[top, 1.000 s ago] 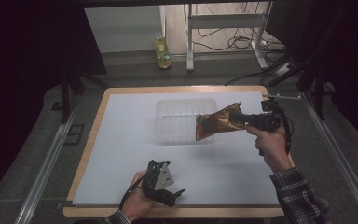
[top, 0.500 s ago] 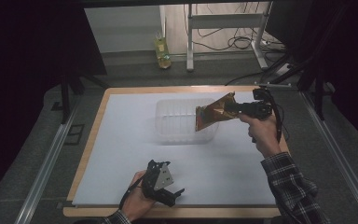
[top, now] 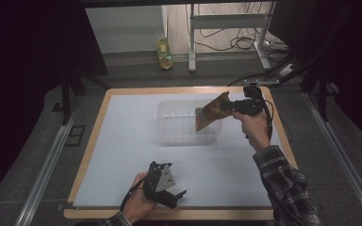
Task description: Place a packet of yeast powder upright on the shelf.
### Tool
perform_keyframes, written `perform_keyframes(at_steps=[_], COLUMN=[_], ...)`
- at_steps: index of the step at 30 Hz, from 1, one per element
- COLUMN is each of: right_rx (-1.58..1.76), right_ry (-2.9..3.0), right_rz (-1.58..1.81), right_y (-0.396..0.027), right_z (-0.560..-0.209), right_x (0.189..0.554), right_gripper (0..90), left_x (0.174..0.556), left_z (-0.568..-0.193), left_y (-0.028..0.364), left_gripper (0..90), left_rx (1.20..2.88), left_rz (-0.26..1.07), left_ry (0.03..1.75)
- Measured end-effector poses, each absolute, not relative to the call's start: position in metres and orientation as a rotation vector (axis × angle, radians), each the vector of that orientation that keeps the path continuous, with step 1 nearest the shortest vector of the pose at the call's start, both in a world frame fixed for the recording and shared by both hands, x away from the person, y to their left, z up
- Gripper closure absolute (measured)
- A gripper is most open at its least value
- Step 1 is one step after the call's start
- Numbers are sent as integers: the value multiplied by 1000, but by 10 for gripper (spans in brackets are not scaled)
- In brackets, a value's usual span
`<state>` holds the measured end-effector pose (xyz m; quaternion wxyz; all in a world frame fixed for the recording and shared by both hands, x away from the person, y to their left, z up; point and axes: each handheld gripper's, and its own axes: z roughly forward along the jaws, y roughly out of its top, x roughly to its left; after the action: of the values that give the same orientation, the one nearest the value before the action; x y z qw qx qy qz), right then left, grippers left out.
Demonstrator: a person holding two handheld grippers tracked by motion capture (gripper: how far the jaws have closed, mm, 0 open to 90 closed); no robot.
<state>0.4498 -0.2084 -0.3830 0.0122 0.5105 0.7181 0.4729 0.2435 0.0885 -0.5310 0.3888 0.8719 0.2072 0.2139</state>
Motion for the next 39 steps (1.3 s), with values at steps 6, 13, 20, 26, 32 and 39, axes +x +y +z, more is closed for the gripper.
perform_keyframes(at_steps=[6, 13, 20, 26, 32, 39], right_rx=[1599, 1592, 1608, 1610, 1616, 1614], right_ry=[2239, 2246, 2235, 2231, 2232, 2238], right_rz=[1457, 1443, 1454, 1456, 1446, 1419], right_y=[-201, -189, -181, -174, -166, -154], right_z=[-383, -385, -388, -390, -394, -400], right_x=[456, 463, 471, 476, 482, 489], right_gripper=[829, 829, 829, 829, 829, 829], left_x=[244, 243, 244, 244, 244, 246], left_z=[-531, -531, -531, -530, -529, -527], left_y=[88, 88, 89, 89, 91, 94], left_gripper=[7, 7, 7, 5, 2, 1], left_rx=[2218, 2218, 2217, 2200, 2179, 2133], left_rz=[544, 545, 543, 529, 498, 445], left_ry=[526, 525, 525, 527, 536, 577])
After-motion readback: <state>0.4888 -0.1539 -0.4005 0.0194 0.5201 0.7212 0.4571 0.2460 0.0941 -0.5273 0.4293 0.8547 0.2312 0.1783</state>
